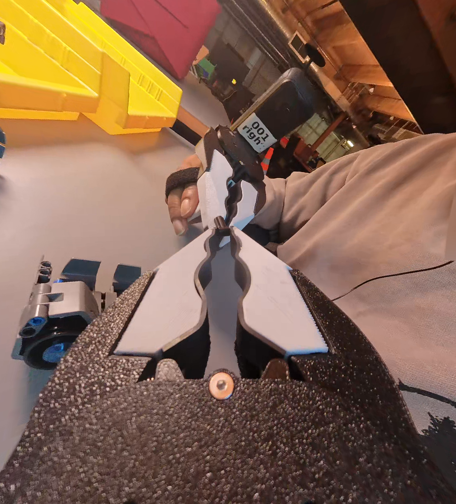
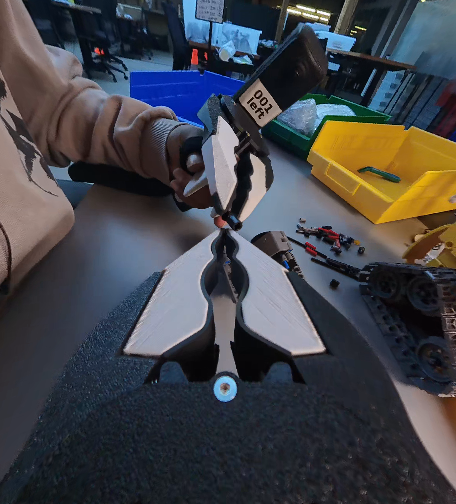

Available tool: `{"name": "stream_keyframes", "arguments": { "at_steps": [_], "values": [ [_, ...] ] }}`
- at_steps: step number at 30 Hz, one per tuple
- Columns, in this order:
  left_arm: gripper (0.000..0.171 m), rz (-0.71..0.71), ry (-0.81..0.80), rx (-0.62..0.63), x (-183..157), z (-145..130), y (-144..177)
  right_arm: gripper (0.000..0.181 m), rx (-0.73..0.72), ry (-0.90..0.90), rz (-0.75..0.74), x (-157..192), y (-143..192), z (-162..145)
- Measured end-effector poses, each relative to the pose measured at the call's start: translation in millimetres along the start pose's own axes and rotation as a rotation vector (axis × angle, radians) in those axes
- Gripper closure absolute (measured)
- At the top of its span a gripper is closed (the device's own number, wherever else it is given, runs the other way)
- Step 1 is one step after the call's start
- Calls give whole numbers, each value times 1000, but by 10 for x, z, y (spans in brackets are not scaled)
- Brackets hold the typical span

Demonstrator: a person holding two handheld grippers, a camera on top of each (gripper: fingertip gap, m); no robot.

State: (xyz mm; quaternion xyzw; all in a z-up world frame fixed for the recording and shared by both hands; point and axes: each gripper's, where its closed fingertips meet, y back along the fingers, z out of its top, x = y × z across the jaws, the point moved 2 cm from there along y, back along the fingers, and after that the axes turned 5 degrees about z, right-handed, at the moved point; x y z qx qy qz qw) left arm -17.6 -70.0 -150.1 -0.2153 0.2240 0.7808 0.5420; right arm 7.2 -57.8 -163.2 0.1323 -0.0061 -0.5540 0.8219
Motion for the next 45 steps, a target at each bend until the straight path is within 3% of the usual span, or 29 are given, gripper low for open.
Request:
{"name": "stream_keyframes", "arguments": {
  "at_steps": [6, 13, 21, 40, 42, 45],
  "values": [
    [164, -30, 103, -37, 69, 48, 65, 161, -11, 96, -89, -97, 76, 59],
    [164, -66, 152, -15, 68, -6, 23, 172, 23, 223, -133, -59, 51, 70],
    [164, -73, 171, -18, 85, -10, 28, 164, 7, 247, -145, -54, 75, 115],
    [164, -97, 208, -47, 79, 10, 31, 174, 41, 278, -133, -40, 85, 97],
    [148, -61, 161, -103, 98, 108, 95, 174, 25, 228, -153, -118, 133, 114],
    [138, 50, 32, -173, 139, 259, 238, 174, 60, 190, -297, -456, 366, 121]
  ]
}}
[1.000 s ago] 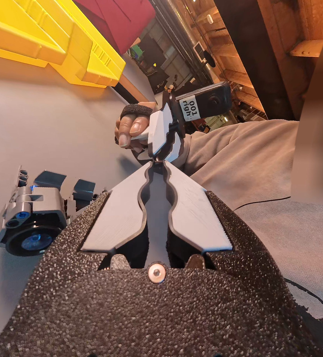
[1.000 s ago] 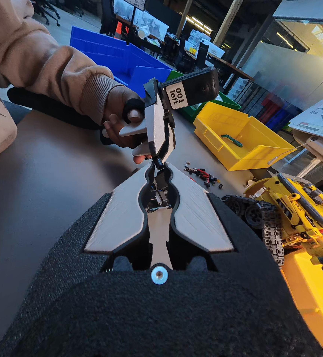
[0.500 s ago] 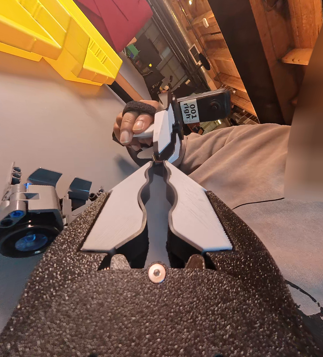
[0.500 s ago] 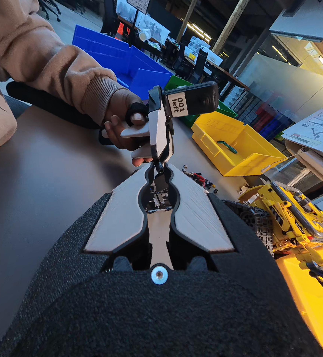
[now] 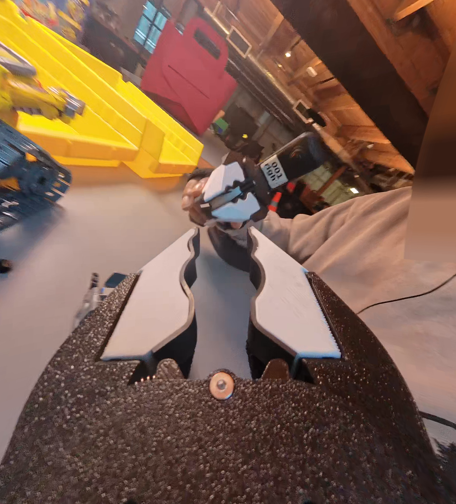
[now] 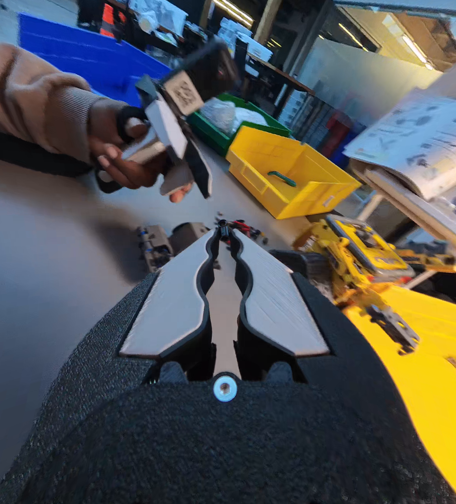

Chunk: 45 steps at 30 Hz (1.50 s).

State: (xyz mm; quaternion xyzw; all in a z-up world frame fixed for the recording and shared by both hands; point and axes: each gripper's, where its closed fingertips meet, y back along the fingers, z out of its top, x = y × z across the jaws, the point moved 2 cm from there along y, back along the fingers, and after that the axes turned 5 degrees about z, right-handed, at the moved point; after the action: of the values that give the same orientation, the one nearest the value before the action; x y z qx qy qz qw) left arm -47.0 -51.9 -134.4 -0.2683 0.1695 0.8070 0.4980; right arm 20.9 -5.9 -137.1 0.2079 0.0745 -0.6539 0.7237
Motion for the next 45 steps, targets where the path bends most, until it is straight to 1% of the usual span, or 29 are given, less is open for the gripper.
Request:
{"name": "stream_keyframes", "arguments": {
  "at_steps": [2, 5, 7, 10, 12, 14, 16, 18, 21, 23, 27, 31, 34, 35, 36, 37, 39, 41, 43, 45],
  "values": [
    [128, 117, -109, 6, 88, 50, 66, 174, 70, -12, -130, -387, 187, -87],
    [124, 298, -258, 40, 261, 87, 172, 174, 229, -65, -306, -1047, 622, -267],
    [124, 367, -297, 64, 353, 84, 227, 174, 332, -125, -375, -1461, 922, -422],
    [125, 403, -279, 76, 458, 59, 260, 174, 503, -193, -409, -2056, 1228, -767],
    [126, 401, -253, 83, 509, 24, 249, 174, 623, -265, -370, -2367, 1304, -1058],
    [126, 409, -237, 100, 570, -29, 236, 173, 708, -342, -338, -2624, 1323, -1331],
    [126, 417, -232, 126, 607, -82, 222, 173, 749, -423, -336, -2830, 1313, -1547],
    [124, 418, -239, 146, 606, -108, 210, 173, 728, -470, -356, -3020, 1315, -1608],
    [122, 426, -257, 185, 614, -158, 207, 166, 665, -518, -376, -3146, 1332, -1586],
    [121, 426, -261, 199, 616, -177, 203, 163, 615, -503, -396, -3165, 1367, -1501],
    [120, 415, -254, 216, 616, -201, 185, 163, 532, -434, -445, -3108, 1516, -1281],
    [119, 417, -255, 232, 619, -225, 176, 163, 437, -381, -505, -3020, 1739, -1014],
    [120, 427, -252, 241, 638, -237, 166, 164, 391, -414, -528, -3013, 1869, -939],
    [120, 429, -247, 244, 646, -242, 162, 167, 407, -420, -515, -3014, 1860, -937],
    [120, 430, -240, 247, 655, -247, 159, 168, 458, -409, -477, -2996, 1802, -953],
    [120, 430, -233, 250, 663, -250, 156, 168, 551, -387, -419, -2957, 1704, -1005],
    [120, 430, -217, 254, 681, -256, 152, 165, 783, -318, -269, -2863, 1452, -1173],
    [120, 426, -209, 256, 684, -257, 152, 165, 1028, -230, -144, -2845, 1251, -1407],
    [121, 426, -218, 246, 670, -242, 163, 164, 1271, -173, -48, -2899, 1178, -1690],
    [121, 433, -229, 245, 663, -243, 182, 163, 1446, -191, 43, -2929, 1157, -1928]
  ]
}}
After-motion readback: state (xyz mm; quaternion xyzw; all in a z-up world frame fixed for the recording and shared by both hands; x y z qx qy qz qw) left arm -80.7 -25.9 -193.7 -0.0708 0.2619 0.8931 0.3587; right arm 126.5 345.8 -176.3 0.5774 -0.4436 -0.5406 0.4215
